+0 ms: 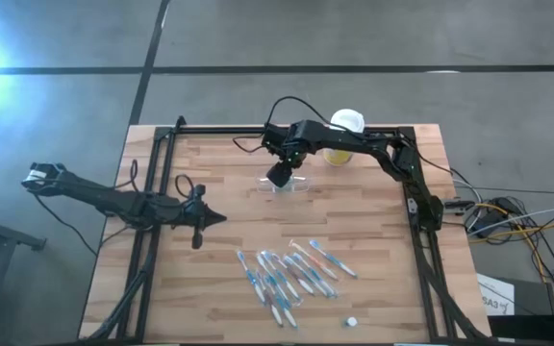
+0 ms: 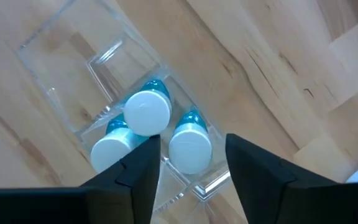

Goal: Pick & Place toothbrushing station
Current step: Put the blue mouthwash into the transparent organizer

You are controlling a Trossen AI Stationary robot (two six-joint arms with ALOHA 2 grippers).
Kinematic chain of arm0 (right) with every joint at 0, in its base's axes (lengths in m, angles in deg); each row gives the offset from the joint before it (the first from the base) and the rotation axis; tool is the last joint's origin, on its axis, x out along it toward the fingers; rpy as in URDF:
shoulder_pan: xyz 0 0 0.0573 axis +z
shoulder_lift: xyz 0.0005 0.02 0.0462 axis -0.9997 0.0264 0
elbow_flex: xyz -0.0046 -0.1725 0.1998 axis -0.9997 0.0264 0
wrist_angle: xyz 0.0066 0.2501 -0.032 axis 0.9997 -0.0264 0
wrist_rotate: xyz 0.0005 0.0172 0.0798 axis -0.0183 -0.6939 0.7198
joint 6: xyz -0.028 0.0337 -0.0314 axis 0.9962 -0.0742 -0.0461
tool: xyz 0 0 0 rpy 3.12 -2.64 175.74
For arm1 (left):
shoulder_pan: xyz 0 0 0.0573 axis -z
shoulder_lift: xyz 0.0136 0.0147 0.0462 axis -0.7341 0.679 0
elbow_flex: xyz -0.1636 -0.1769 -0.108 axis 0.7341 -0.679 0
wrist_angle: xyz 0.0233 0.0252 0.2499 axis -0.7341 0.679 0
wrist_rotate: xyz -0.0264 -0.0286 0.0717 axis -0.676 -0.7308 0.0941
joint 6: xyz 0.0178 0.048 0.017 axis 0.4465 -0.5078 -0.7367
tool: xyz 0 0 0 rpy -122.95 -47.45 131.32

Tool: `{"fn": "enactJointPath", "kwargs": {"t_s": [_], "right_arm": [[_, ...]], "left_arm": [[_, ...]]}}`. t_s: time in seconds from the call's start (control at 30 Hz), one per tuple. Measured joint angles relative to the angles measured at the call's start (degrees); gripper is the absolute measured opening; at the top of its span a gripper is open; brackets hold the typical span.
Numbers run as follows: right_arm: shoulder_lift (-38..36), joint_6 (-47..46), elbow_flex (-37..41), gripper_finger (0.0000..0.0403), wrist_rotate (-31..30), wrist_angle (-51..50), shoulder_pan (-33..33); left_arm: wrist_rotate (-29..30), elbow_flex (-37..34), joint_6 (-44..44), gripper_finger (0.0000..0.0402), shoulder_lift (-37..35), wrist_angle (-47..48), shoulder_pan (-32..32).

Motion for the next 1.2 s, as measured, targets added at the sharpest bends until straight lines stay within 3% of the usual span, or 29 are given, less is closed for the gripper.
{"fn": "enactJointPath", "kwargs": {"t_s": [0.27, 0.6, 0.73, 0.93, 1.2], "right_arm": [[-0.1, 0.0, -2.3, 0.0187, 0.0, -5.0, 0.1], [-1.1, 3.0, -11.3, 0.0187, -0.1, -11.2, 1.7], [-3.3, 4.9, -15.4, 0.0187, -3.4, -12.3, 3.2], [-12.8, 10.6, -17.5, 0.0187, -14.3, -9.4, 9.1], [-34.2, 9.3, -9.6, 0.0157, -24.3, -5.1, 21.8]], "left_arm": [[0.0, -2.2, 0.9, 0.0010, 0.0, -1.8, 0.0], [0.0, -2.2, 1.8, 0.0010, 0.0, -2.8, 0.0], [-0.1, -2.2, 1.8, 0.0010, 0.0, -2.9, 0.0], [-0.1, -2.2, 1.8, 0.0010, -0.1, -3.0, 0.0], [-0.1, -2.3, 1.8, 0.0010, -0.1, -3.0, 0.0]]}}
